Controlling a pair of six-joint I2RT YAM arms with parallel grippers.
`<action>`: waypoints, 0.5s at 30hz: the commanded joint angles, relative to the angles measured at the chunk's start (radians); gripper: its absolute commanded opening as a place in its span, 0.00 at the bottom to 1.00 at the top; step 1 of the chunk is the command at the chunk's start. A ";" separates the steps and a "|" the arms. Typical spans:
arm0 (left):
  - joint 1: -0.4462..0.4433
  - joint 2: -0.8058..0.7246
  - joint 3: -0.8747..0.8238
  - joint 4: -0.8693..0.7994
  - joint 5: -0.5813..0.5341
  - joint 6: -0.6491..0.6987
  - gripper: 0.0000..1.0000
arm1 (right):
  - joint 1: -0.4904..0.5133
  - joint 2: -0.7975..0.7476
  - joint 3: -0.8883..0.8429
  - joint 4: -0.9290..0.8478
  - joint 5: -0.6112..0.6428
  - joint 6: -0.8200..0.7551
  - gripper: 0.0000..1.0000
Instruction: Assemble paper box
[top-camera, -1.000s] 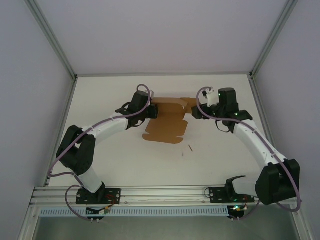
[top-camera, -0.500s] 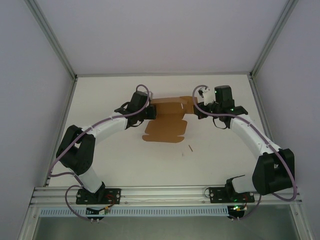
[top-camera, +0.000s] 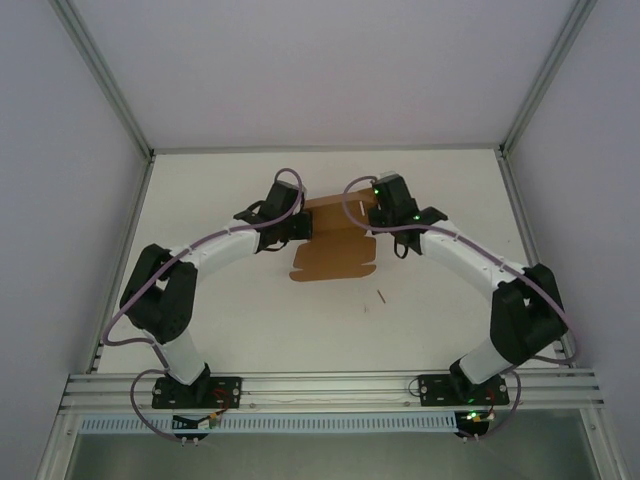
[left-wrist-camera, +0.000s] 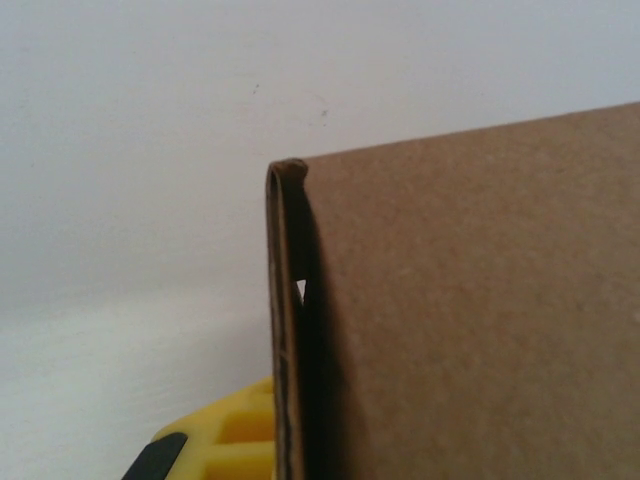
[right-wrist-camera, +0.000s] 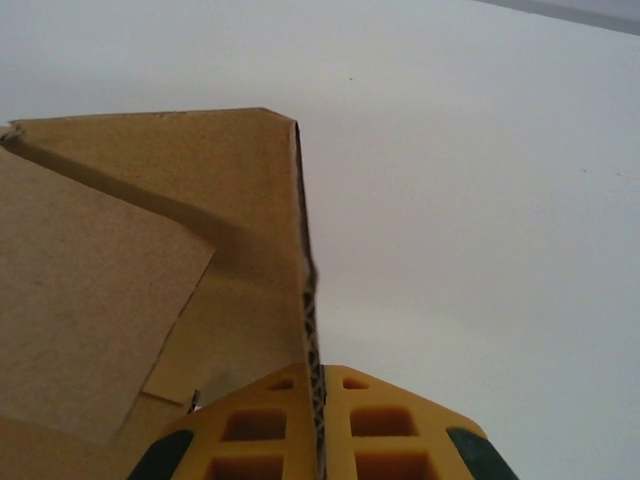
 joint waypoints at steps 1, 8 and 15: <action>-0.019 -0.013 0.045 0.025 0.029 0.003 0.00 | 0.004 -0.015 0.006 -0.021 0.068 0.046 0.09; -0.019 -0.009 0.039 0.033 0.015 -0.001 0.00 | -0.007 -0.183 -0.099 -0.019 -0.022 -0.031 0.38; -0.018 -0.030 0.012 0.040 -0.005 0.043 0.00 | -0.157 -0.486 -0.242 0.045 -0.316 0.026 0.79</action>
